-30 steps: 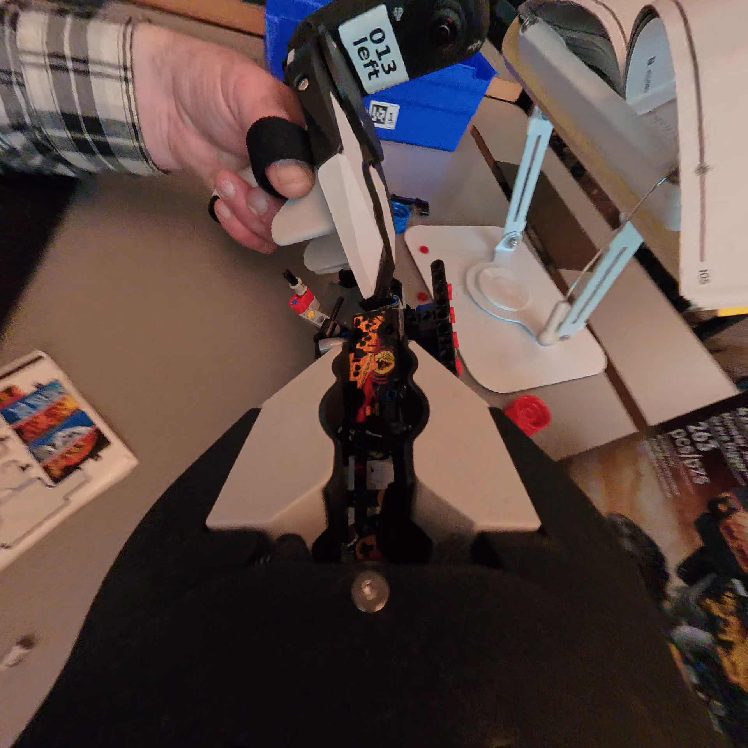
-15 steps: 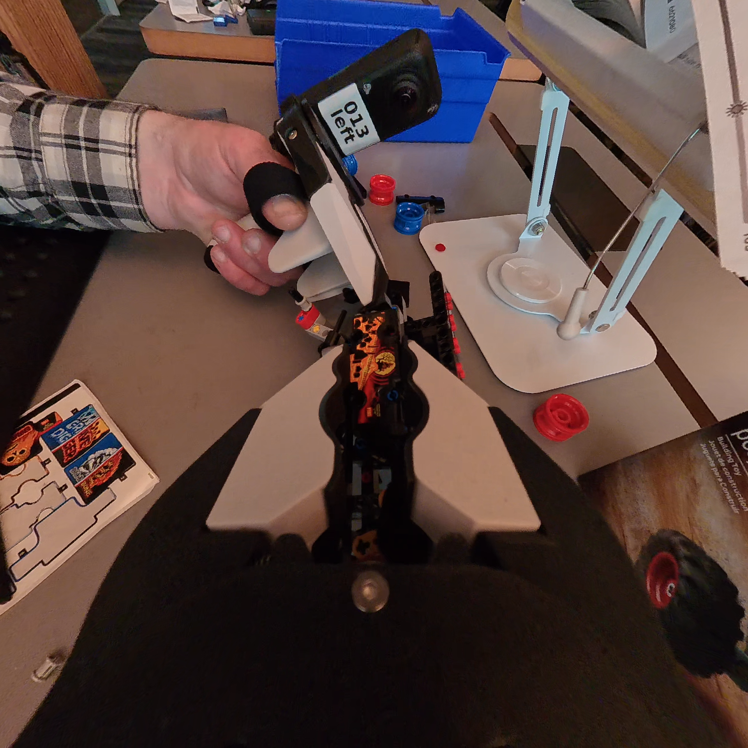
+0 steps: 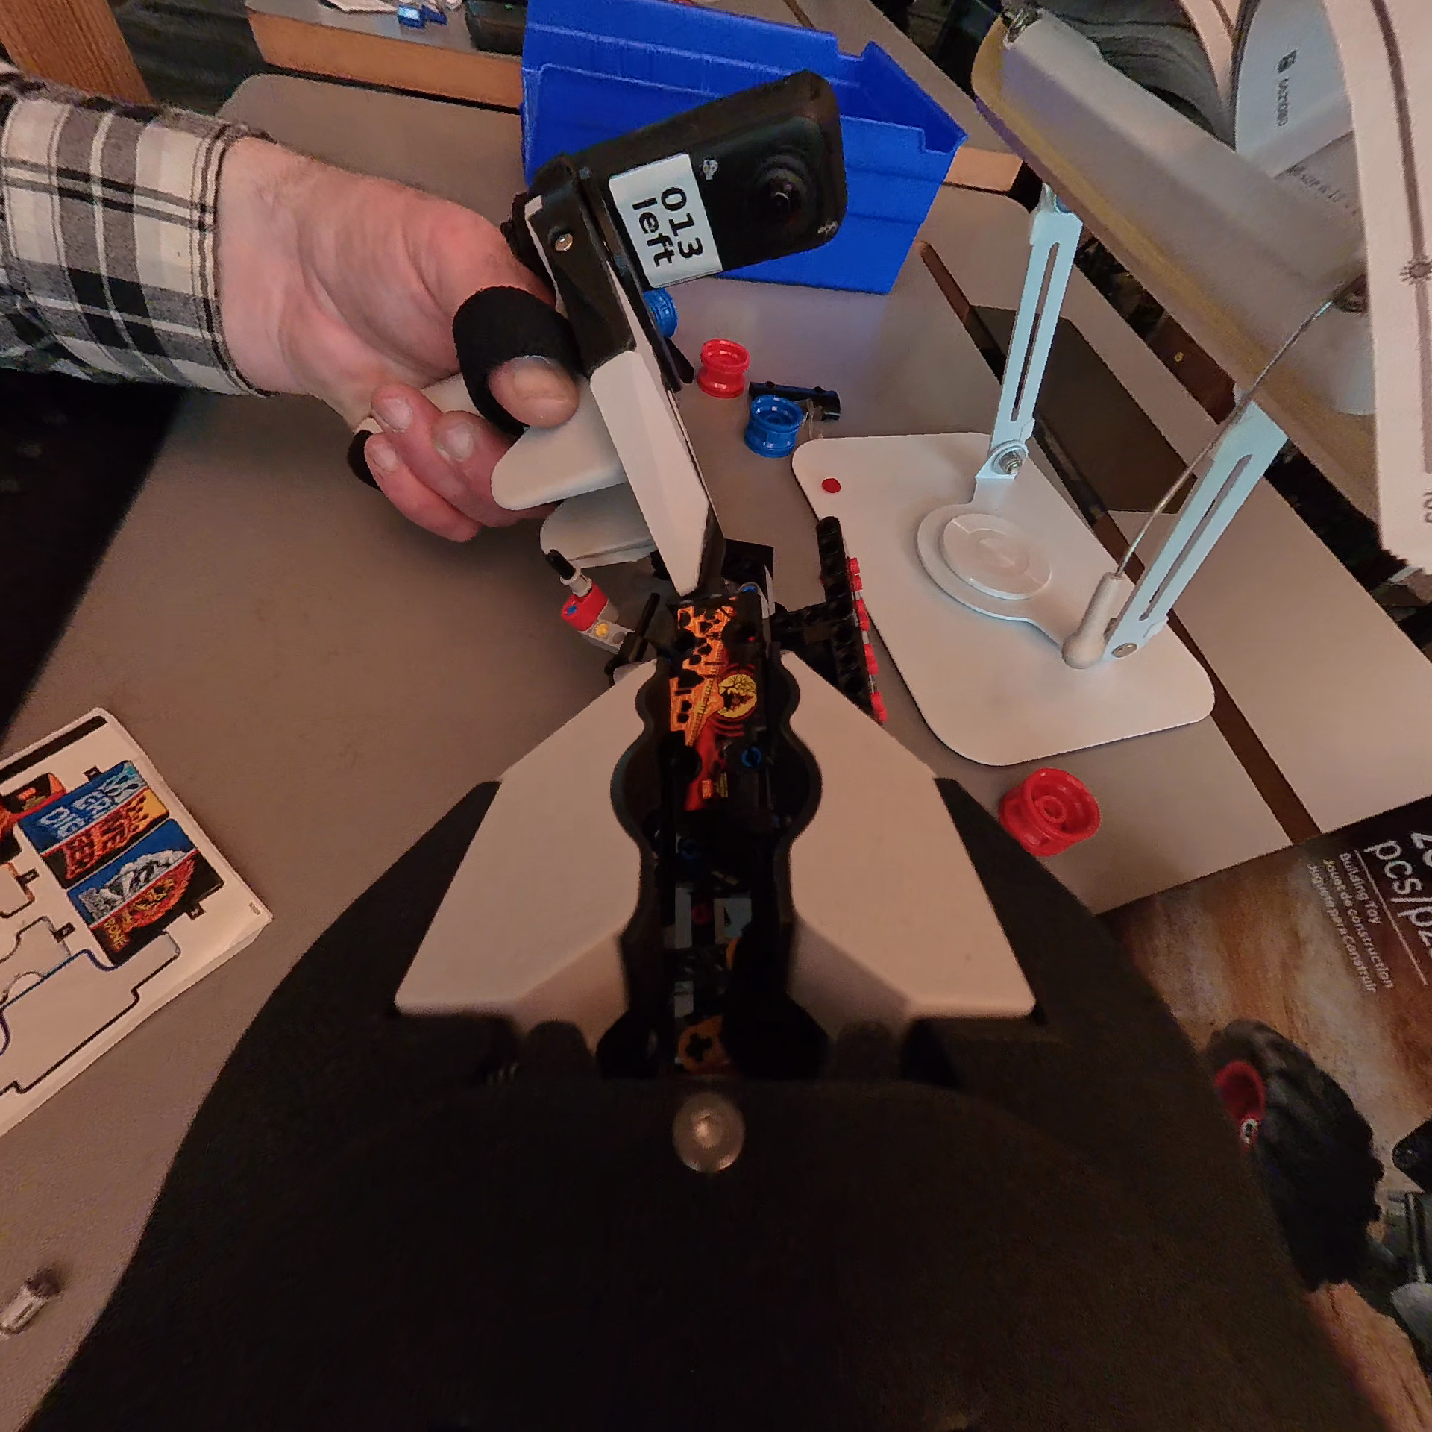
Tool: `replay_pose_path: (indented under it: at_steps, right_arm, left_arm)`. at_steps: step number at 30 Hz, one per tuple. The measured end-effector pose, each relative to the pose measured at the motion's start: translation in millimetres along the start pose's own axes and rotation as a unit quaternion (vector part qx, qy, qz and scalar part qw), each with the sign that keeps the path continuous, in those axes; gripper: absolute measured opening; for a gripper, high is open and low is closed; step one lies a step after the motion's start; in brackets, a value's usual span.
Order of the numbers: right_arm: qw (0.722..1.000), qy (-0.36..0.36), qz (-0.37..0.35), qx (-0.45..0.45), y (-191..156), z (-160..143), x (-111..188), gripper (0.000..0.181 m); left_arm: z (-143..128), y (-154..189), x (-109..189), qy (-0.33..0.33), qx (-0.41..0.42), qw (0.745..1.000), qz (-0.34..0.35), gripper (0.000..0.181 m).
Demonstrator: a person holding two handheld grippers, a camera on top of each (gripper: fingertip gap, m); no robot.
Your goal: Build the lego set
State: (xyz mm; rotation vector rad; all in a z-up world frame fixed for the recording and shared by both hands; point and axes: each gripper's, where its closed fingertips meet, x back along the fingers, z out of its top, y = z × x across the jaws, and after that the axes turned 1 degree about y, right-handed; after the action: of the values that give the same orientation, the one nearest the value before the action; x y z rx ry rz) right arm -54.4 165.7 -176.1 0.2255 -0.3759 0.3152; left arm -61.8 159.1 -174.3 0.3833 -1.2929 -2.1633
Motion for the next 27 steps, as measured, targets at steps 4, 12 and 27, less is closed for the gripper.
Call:
replay_pose_path:
  at_steps: [4, 12, 27]
  right_arm:
    - [1.0, 0.002, -0.009, 0.01, -0.3, 0.3, -1.0, 0.022]
    - [1.0, 0.004, -0.015, 0.018, -0.2, 0.7, -2.3, 0.022]
    - [1.0, 0.012, -0.017, 0.017, 0.5, 1.6, -2.7, 0.022]
  left_arm:
    - [2.9, 0.0, -0.4, 0.012, 0.005, 1.0, -0.003, 0.006]
    - [4.0, 2.1, -0.5, 0.027, 0.016, 0.999, -0.022, 0.006]
    - [3.7, 2.5, 0.3, 0.066, 0.018, 0.997, -0.024, 0.006]
